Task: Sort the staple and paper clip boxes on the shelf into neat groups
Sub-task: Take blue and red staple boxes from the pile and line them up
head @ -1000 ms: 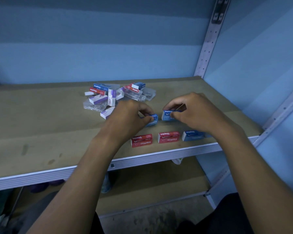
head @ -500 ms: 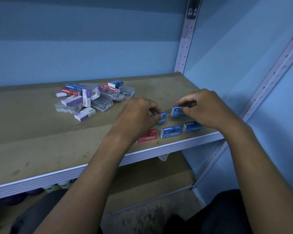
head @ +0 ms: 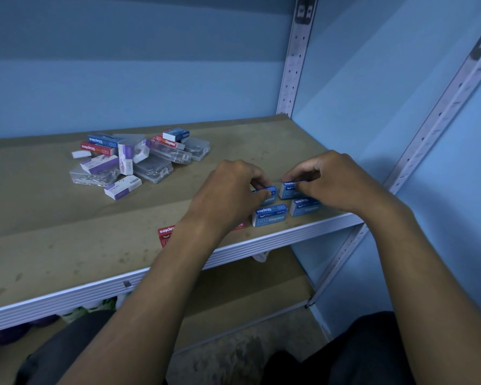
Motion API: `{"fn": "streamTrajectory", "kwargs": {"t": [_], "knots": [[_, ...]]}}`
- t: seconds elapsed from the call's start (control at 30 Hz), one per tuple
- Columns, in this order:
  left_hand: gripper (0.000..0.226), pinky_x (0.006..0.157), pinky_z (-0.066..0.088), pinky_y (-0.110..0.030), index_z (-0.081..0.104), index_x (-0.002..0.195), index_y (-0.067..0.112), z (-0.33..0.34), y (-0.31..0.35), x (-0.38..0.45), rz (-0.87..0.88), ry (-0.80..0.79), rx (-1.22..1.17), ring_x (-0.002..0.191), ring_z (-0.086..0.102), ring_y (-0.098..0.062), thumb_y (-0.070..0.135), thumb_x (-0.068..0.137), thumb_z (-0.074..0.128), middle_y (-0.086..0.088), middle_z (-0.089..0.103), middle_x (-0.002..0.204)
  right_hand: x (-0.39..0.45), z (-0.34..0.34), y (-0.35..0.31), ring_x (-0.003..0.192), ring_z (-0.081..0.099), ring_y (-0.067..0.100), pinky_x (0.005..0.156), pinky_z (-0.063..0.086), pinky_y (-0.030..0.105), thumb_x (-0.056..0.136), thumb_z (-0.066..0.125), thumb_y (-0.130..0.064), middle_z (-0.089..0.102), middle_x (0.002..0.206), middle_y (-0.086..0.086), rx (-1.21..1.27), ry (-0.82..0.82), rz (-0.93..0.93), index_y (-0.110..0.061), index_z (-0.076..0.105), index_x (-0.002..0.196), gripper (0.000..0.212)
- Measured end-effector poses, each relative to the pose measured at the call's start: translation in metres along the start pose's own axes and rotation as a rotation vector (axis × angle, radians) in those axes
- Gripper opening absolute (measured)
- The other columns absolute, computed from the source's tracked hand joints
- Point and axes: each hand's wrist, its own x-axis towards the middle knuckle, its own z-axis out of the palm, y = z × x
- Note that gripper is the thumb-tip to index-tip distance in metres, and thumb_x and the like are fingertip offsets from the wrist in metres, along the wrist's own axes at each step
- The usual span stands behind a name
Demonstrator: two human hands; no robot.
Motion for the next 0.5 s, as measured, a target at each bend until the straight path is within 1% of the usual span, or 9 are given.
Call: {"fn": "streamTrajectory", "kwargs": {"t": [0.17,0.27,0.33,0.4,0.43,0.5], "knots": [[0.015,0.065,0.046,-0.014,0.076,0.098,0.028,0.0022,-0.0007,0.0,0.005,-0.014,0.007,0.072,0.059,0.003,0.029,0.083,0.074,0.013,0.072,0.091,0.0013,0.0017,0.0001,0.084,0.063,-0.005,0.061,0.042,-0.001,0.091,0.069,-0.012,0.074,0.094,-0.015,-0.005,-0.021,0.005,-0.033,0.08,0.1,0.025],[0.017,0.066,0.048,-0.016,0.076,0.098,0.028,0.0036,-0.0018,0.0,0.006,-0.022,0.008,0.073,0.06,0.002,0.033,0.083,0.073,0.013,0.072,0.092,0.0012,0.0017,-0.0001,0.082,0.061,-0.008,0.061,0.04,-0.002,0.092,0.067,-0.016,0.073,0.093,-0.016,-0.02,-0.017,0.002,-0.035,0.08,0.1,0.024],[0.02,0.067,0.048,-0.017,0.075,0.1,0.028,0.0033,-0.0024,-0.0008,0.002,-0.017,0.011,0.076,0.06,0.001,0.038,0.084,0.071,0.013,0.072,0.093,0.0008,0.0018,-0.0003,0.084,0.061,-0.009,0.068,0.041,0.0,0.095,0.065,-0.021,0.072,0.091,-0.019,-0.001,-0.001,-0.002,-0.036,0.08,0.1,0.022],[0.021,0.067,0.048,-0.018,0.074,0.101,0.028,0.001,-0.0029,-0.0022,-0.011,-0.004,-0.004,0.077,0.06,0.002,0.04,0.085,0.068,0.014,0.071,0.093,0.0002,0.0014,-0.0014,0.09,0.063,-0.006,0.082,0.047,0.012,0.097,0.064,-0.025,0.072,0.092,-0.021,0.04,0.036,-0.005,-0.037,0.079,0.102,0.02],[0.02,0.068,0.049,-0.018,0.074,0.1,0.028,-0.0011,-0.0032,-0.0031,-0.021,0.003,-0.018,0.077,0.06,0.002,0.04,0.086,0.067,0.014,0.071,0.093,0.0002,0.0012,-0.0026,0.093,0.064,-0.004,0.086,0.049,0.017,0.097,0.063,-0.026,0.072,0.095,-0.021,0.048,0.054,-0.011,-0.036,0.079,0.104,0.02],[0.017,0.067,0.049,-0.017,0.074,0.099,0.03,-0.0062,-0.0046,-0.0051,-0.038,0.015,-0.032,0.077,0.06,0.003,0.04,0.087,0.066,0.016,0.071,0.092,0.0007,0.0015,-0.0051,0.099,0.064,0.0,0.091,0.049,0.023,0.098,0.061,-0.027,0.072,0.102,-0.02,0.051,0.085,-0.028,-0.036,0.078,0.106,0.021]]}}
